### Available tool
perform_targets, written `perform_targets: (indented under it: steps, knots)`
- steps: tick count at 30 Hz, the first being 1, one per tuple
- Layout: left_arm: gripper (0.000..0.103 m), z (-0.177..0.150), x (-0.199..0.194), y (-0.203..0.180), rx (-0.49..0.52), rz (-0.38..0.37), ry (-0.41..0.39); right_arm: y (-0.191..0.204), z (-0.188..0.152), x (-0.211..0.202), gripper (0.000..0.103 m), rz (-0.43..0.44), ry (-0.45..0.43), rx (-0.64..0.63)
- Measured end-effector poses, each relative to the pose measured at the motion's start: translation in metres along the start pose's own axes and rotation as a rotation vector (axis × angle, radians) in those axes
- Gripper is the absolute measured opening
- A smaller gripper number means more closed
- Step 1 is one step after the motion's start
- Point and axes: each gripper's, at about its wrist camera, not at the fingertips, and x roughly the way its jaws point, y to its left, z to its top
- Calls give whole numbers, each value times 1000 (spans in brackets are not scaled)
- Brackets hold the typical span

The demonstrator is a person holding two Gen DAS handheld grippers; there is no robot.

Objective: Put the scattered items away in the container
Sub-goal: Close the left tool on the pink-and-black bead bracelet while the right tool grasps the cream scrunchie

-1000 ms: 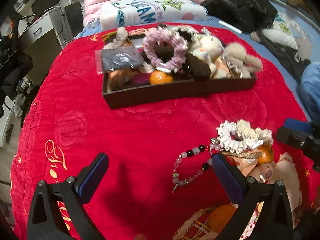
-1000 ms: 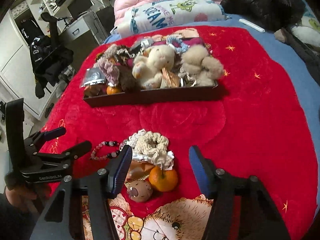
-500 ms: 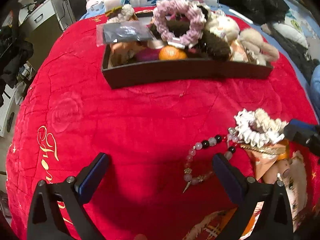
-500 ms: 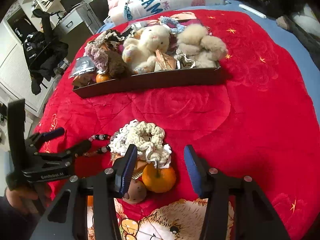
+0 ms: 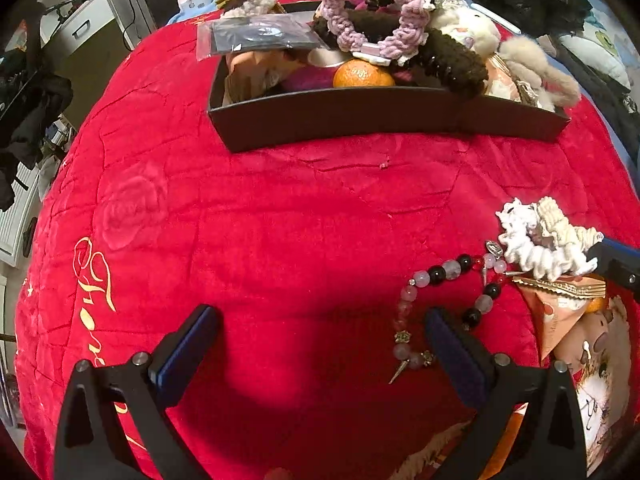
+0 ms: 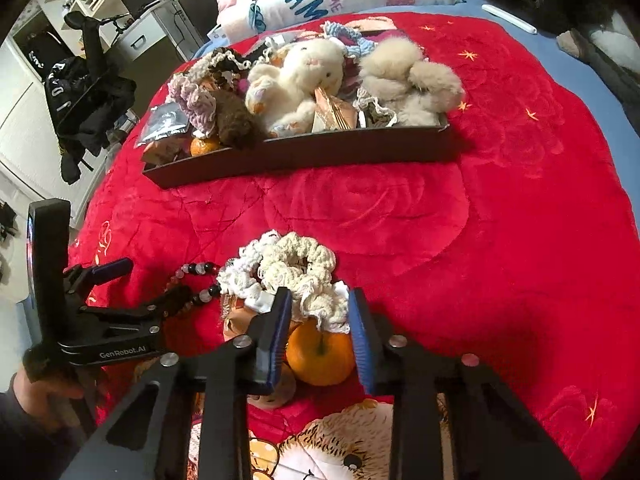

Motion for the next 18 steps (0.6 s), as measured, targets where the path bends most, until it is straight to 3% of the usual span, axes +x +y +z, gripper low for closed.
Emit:
perform_targets:
  steps: [9, 12, 15, 18]
  knots:
    - [103, 2, -1, -4, -19, -3, 16, 0, 1, -1, 14, 0, -9, 3]
    - [103, -8, 3, 13, -22, -8, 11, -2, 2, -3, 12, 16, -19, 17]
    - [88, 3, 10, 15, -26, -6, -12, -5, 4, -10, 11, 32, -43, 35]
    - [64, 3, 4, 16, -24, -19, -29, -7, 8, -17, 11, 70, -62, 50]
